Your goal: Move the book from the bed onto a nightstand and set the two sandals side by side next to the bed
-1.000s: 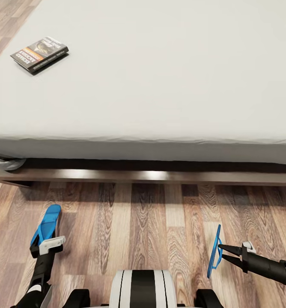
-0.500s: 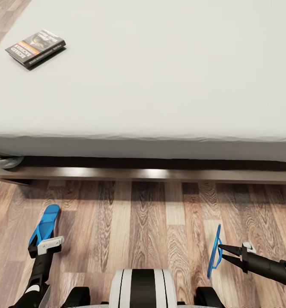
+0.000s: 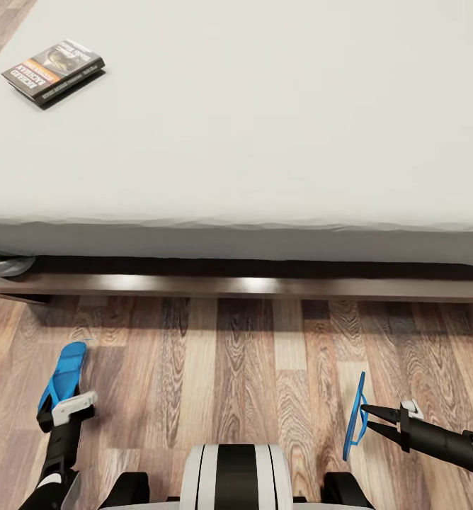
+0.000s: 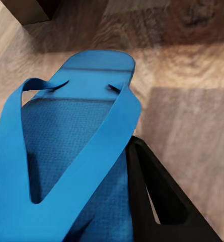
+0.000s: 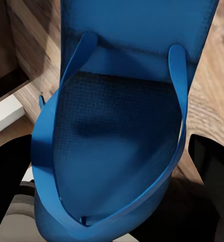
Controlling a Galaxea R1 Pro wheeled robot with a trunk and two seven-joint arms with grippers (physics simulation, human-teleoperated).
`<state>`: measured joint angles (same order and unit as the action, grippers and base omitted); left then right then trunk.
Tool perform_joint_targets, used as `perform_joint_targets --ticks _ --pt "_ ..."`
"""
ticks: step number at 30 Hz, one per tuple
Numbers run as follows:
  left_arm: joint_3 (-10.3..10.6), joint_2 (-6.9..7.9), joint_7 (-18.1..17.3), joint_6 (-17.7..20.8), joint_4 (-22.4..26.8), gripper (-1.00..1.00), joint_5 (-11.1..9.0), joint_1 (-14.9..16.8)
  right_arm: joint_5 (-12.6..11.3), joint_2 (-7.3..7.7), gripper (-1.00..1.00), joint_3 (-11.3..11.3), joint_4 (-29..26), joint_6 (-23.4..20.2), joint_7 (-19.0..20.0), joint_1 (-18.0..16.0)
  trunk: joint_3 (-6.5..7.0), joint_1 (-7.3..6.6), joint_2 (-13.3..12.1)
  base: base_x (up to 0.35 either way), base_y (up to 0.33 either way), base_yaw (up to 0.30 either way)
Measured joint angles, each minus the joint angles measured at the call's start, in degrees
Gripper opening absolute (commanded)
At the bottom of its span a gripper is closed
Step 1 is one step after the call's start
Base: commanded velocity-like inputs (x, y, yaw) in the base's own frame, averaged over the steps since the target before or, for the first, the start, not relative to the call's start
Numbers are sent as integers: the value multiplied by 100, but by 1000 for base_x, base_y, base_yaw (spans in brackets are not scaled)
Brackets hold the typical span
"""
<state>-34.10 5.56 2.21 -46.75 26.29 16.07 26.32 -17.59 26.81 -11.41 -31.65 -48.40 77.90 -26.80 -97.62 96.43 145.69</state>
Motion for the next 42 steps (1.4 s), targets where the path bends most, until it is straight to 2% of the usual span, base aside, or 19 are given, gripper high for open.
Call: perform_joint_targets --ticks 2,6,22,42 --pt "-90 0 3 -4 7 -100 -245 0 0 0 -100 0 0 2 0 0 0 0 0 0 0 0" --pt "-120 0 -4 -6 12 -100 -356 -2 0 0 -100 0 0 1 0 0 0 0 0 0 0 0" --pt "-121 0 -12 -3 13 -100 -389 -1 -1 1 -100 0 0 0 0 0 0 0 0 0 0 0" --pt "-120 0 -16 -5 13 -100 -378 0 -7 3 -100 0 0 -3 1 0 0 0 0 72 0 0"
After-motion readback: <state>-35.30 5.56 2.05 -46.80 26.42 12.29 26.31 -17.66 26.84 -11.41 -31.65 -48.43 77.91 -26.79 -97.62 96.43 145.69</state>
